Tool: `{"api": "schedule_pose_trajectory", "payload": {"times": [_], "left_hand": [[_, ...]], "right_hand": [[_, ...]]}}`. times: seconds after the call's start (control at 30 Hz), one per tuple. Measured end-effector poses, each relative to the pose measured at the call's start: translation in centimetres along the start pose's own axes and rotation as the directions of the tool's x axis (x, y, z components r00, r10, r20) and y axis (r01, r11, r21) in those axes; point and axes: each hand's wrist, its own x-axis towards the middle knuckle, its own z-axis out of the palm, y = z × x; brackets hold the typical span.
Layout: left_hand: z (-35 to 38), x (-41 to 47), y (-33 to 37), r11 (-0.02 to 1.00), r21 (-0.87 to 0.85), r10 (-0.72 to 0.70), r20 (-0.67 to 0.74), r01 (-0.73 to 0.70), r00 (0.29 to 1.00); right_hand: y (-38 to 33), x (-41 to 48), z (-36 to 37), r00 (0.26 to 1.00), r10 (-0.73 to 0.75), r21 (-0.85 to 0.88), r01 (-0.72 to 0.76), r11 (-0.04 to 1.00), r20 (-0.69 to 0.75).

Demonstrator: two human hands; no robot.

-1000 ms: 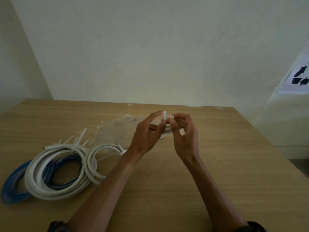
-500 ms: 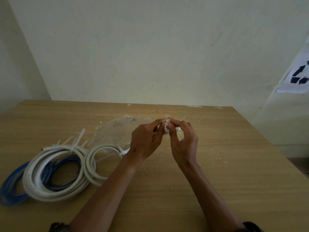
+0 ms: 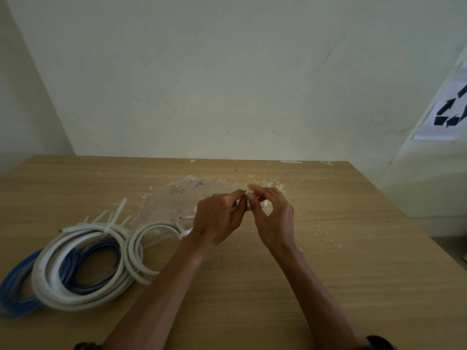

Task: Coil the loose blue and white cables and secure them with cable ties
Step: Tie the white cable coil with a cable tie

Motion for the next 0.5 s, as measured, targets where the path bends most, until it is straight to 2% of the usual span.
{"api": "schedule_pose_trajectory", "payload": {"times": [0.13,0.33,0.5], "left_hand": [[0.0,0.0,-0.6,1.0,-0.017,0.018,0.013,-0.018,1.0],[-0.4,-0.4,-1.4,0.994,-0.107,0.023,0.151,-0.007,0.988],[-0.4,-0.4,-0.3,0.977,-0.205,-0.015,0.224,0.062,0.975]], "right_hand": [[-0.2,0.4,-0.4,0.999,-0.037,0.041,0.037,0.998,0.021],[0.2,1.6,-1.8,0.969,0.075,0.04,-0.087,0.995,0.237],[0.4,1.9,-2.6,0.956,0.104,0.068,-0.128,0.989,0.274]]}}
